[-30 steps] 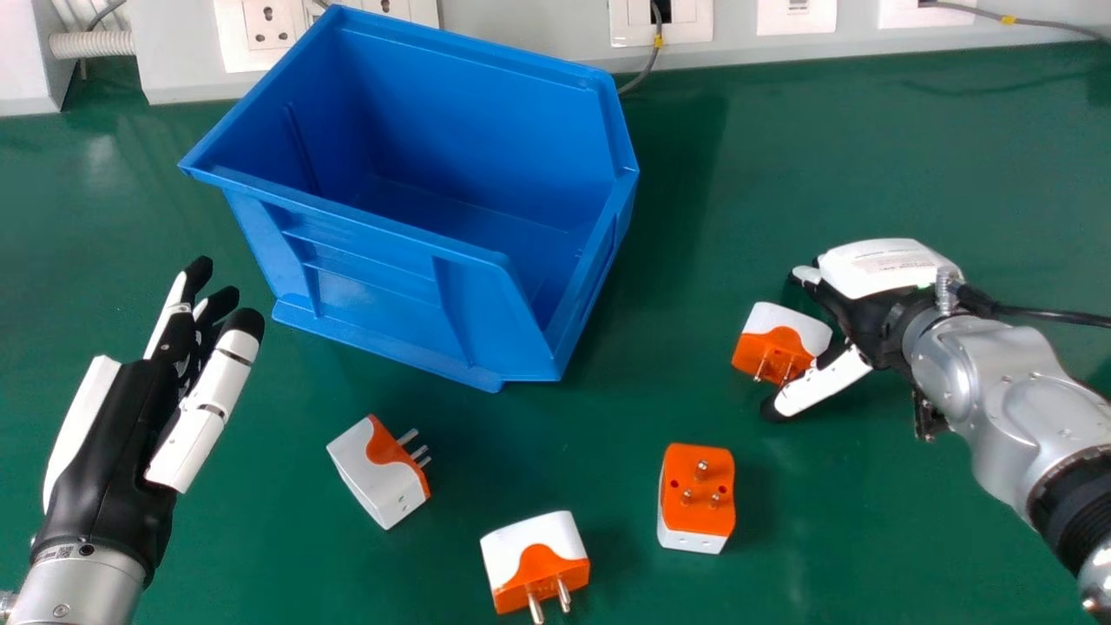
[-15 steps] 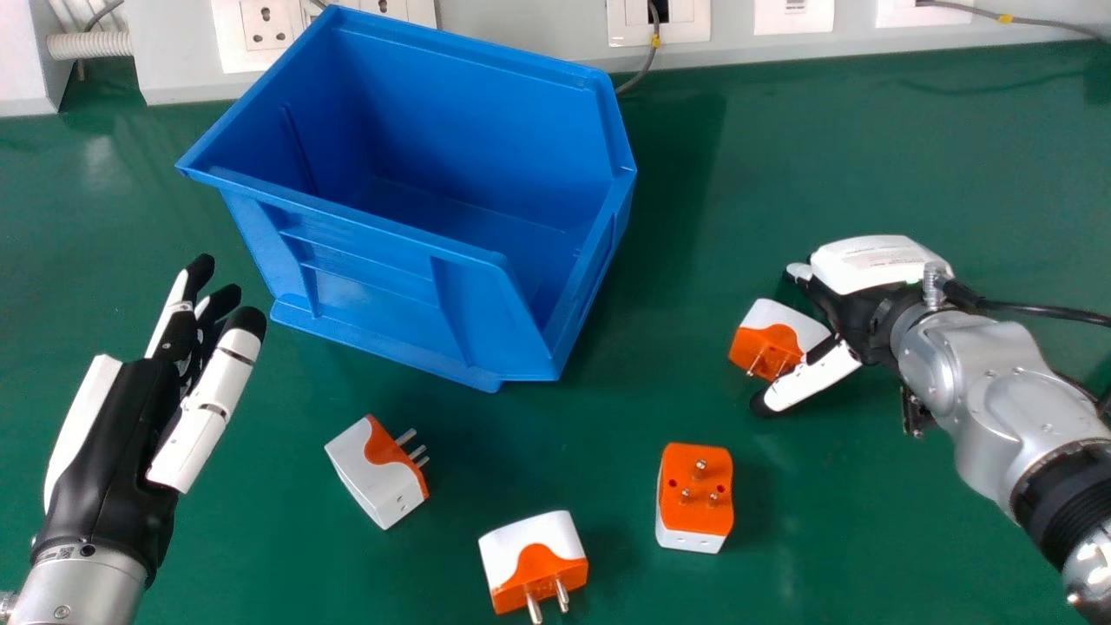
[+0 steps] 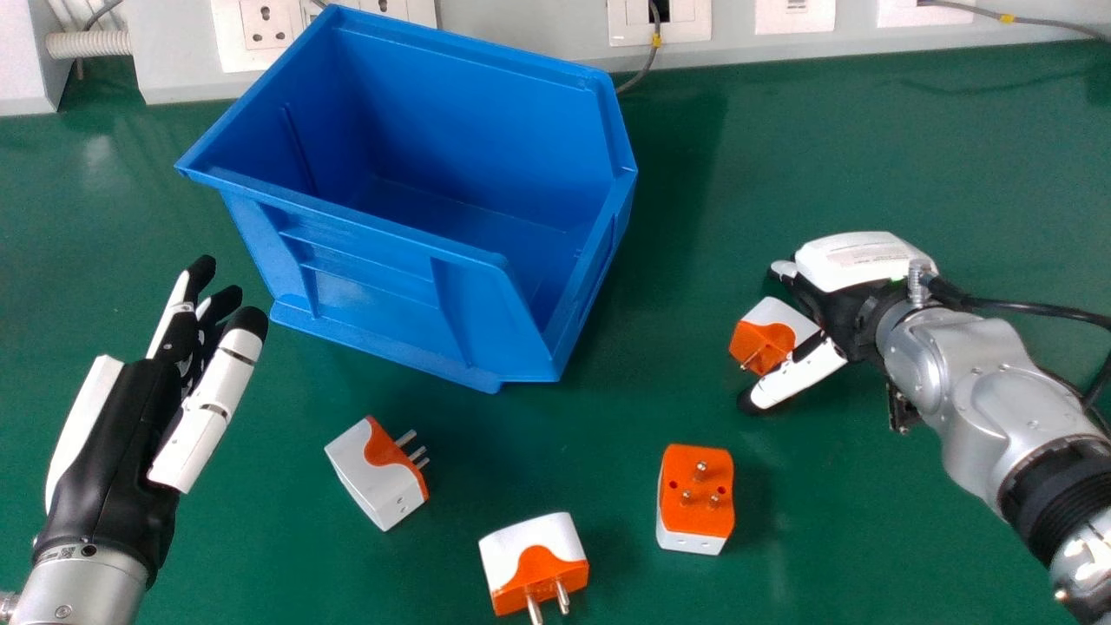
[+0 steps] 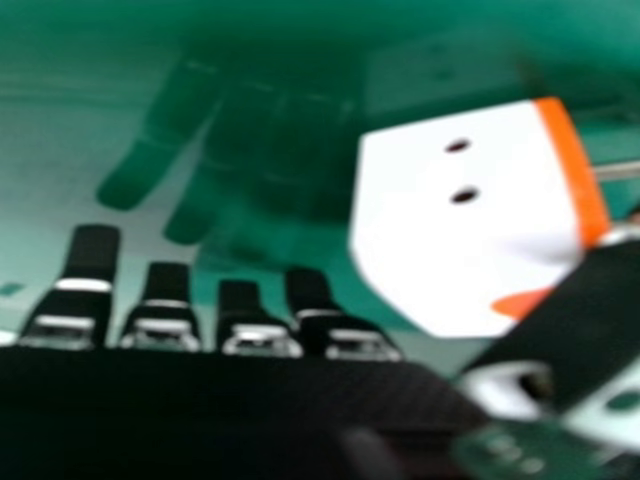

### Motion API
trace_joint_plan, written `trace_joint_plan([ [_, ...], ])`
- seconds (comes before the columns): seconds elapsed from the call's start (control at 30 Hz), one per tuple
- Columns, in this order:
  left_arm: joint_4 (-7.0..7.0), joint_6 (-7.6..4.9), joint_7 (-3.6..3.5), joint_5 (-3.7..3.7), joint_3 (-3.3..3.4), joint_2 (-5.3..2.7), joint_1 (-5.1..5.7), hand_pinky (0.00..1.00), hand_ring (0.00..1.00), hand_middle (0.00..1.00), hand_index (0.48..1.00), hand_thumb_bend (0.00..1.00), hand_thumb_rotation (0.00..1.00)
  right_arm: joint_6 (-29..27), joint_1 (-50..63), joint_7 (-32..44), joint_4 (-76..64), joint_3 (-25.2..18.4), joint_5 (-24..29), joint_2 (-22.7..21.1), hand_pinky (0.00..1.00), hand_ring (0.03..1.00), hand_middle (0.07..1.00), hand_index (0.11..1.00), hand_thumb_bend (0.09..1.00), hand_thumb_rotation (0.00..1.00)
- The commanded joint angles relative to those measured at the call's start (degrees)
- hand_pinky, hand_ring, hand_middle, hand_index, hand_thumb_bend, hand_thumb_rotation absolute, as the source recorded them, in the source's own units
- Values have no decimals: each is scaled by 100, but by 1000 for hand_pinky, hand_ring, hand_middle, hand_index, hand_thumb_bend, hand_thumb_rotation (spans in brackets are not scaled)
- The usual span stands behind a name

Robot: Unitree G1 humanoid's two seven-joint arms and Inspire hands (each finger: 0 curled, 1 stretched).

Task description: Pick all objects and put in blue box

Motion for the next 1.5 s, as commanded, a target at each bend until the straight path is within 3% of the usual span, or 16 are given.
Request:
trace_joint_plan([
  [0.0,-139,-23,21,-16,0,26,-11,886,948,963,991,396,857,-18,-270,-19,8,-18,-13,36,838,955,979,935,697,656],
  [0.43,-133,50,20,-17,-2,43,-89,882,946,962,989,401,853,-127,-84,-100,-54,-57,62,95,846,961,980,926,683,643],
  [0.77,5,47,-11,-27,38,90,-201,877,943,960,987,406,848,61,-90,-19,83,-172,269,284,855,967,982,927,669,602],
  [1.47,-33,19,-88,-75,147,152,-145,854,933,950,976,424,818,148,-47,67,-72,-199,344,216,823,949,963,915,569,234],
])
